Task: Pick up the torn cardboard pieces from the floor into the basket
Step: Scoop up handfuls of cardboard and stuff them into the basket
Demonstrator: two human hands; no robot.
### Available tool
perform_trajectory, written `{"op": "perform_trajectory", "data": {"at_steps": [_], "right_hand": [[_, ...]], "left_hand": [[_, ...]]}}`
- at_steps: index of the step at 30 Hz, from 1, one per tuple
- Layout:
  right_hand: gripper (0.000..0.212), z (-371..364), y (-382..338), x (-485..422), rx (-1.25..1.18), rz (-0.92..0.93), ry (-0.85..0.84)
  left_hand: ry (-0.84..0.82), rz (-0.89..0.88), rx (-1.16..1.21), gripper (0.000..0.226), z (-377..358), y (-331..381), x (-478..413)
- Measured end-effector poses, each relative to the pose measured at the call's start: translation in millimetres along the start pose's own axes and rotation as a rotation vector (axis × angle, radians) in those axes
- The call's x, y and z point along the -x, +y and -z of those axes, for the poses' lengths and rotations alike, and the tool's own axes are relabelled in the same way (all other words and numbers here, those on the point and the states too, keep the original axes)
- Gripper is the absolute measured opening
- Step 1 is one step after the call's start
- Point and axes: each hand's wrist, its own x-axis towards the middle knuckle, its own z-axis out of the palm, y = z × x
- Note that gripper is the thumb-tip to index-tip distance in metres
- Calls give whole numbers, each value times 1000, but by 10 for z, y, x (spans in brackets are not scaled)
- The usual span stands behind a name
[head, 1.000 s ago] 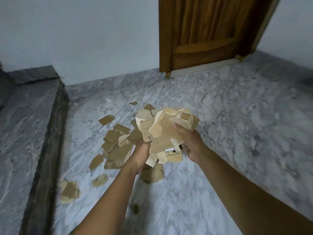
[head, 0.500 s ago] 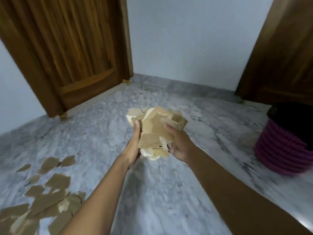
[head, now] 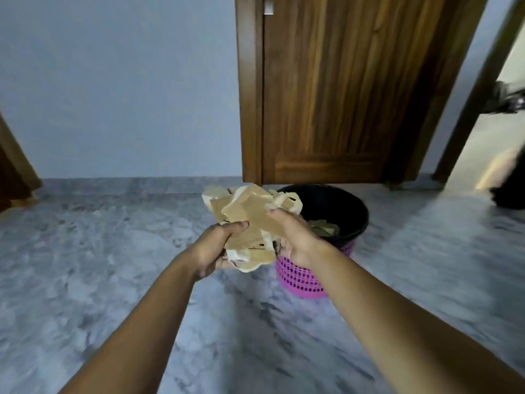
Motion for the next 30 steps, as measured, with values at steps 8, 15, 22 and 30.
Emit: {"op": "perform_trajectory", "data": {"at_steps": [8,15,22,30], "right_hand": [[33,1634,-454,-852,32,-129,176],[46,2070,-514,-1250,12,-277,132],[51,2068,-593,-1201,148,-251,99],[50,564,-368,-741,496,-67,-202]], "left_hand": [[-151,197,3,37,-1455,253,-1558],[-1,200,265,63,-1629,134,-2131],[92,127,136,76,-1496,102,-1941],[395,-24,37,48,-329,100,-766]]}}
